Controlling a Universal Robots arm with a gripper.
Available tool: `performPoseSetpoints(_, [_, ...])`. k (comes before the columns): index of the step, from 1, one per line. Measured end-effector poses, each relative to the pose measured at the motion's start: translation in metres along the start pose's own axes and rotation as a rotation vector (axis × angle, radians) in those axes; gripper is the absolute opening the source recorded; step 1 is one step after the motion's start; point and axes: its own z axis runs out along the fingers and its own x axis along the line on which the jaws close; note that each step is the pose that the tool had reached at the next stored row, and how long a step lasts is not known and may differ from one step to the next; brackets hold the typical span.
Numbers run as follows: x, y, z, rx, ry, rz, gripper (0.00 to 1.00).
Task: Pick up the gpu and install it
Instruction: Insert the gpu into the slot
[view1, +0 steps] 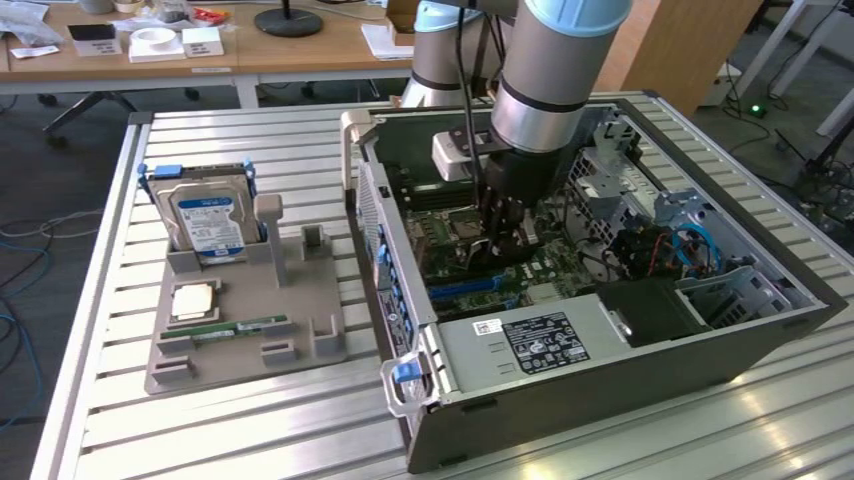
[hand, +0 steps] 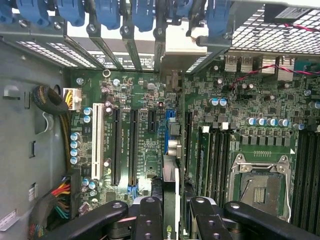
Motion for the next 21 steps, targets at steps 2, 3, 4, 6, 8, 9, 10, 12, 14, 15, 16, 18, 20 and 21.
performPoseSetpoints(2, [0.0000,0.0000,0.0000,0.0000,0.0000,0.000,0.26])
performPoseSetpoints(3, [0.0000,0.0001,0.0001,0.0000,-0.0001,0.000,0.26])
performPoseSetpoints(4, [0.0000,0.0001,0.0007,0.0003,-0.0004,0.000,0.26])
performPoseSetpoints(6, [0.0000,0.0004,0.0014,0.0002,-0.0002,0.000,0.26])
performPoseSetpoints(8, [0.0001,0.0004,0.0015,0.0000,0.0001,0.000,0.26])
performPoseSetpoints(9, [0.0001,0.0004,0.0015,0.0000,0.0001,0.000,0.26])
performPoseSetpoints(10, [0.0001,0.0004,0.0016,0.0000,0.0001,0.000,0.26])
performPoseSetpoints(12, [0.0000,0.0008,0.0017,0.0002,-0.0002,0.000,0.26])
performPoseSetpoints(14, [0.0000,0.0013,0.0017,0.0002,-0.0003,0.000,0.26])
performPoseSetpoints(15, [0.0000,0.0015,0.0017,0.0002,-0.0002,0.000,0.26])
performPoseSetpoints(16, [0.0000,0.0017,0.0017,0.0001,-0.0002,0.000,0.26])
performPoseSetpoints(18, [0.0000,0.0020,0.0017,0.0001,-0.0002,0.000,0.26])
performPoseSetpoints(20, [0.0000,0.0022,0.0017,0.0001,-0.0001,0.000,0.26])
performPoseSetpoints(21, [0.0000,0.0024,0.0019,0.0001,-0.0001,0.000,0.26])
